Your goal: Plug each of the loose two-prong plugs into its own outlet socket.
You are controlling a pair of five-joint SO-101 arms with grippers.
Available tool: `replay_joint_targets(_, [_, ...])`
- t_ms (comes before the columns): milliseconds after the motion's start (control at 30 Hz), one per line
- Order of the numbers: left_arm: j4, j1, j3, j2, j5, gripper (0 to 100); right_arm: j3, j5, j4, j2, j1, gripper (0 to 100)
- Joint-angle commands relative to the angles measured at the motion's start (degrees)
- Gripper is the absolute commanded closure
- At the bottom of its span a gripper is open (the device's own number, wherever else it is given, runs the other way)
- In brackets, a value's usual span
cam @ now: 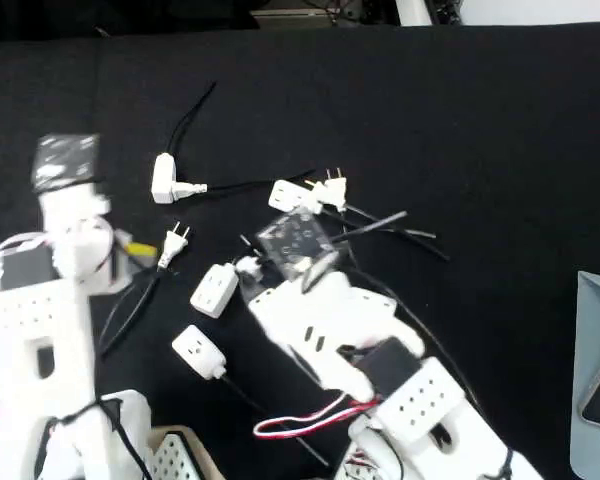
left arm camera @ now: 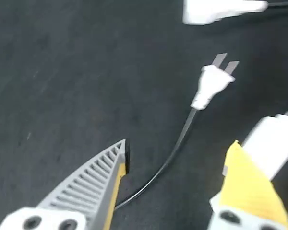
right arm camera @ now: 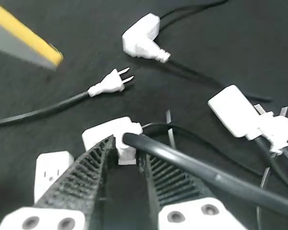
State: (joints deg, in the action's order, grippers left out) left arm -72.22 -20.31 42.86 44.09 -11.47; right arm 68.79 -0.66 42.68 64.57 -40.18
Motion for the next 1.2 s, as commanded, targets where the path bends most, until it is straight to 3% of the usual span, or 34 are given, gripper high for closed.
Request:
replay_joint_targets(0, [3.34,-6.46,8.48,9.67,2.29,68,-7.08,-0.35,-0.35,-6.9,-3.34,98.5])
replay_joint_targets(233, [13.89,-7.08,26.51,22.42,6.51,68,-15.25,-0.44,-0.35,-21.93,-9.76,98.5])
replay_joint_targets(333, [14.68,-7.08,29.49,25.58,6.51,68,-17.63,-0.44,-1.76,-28.09,-10.73,98.5])
replay_joint_targets(567, [15.03,-7.16,33.1,29.01,6.33,68,-15.69,-5.27,-13.1,-38.2,-11.25,98.6])
replay_joint_targets(1167, [15.03,-7.08,33.8,29.01,6.24,68,-19.74,-7.56,-13.71,-47.43,-7.56,98.6])
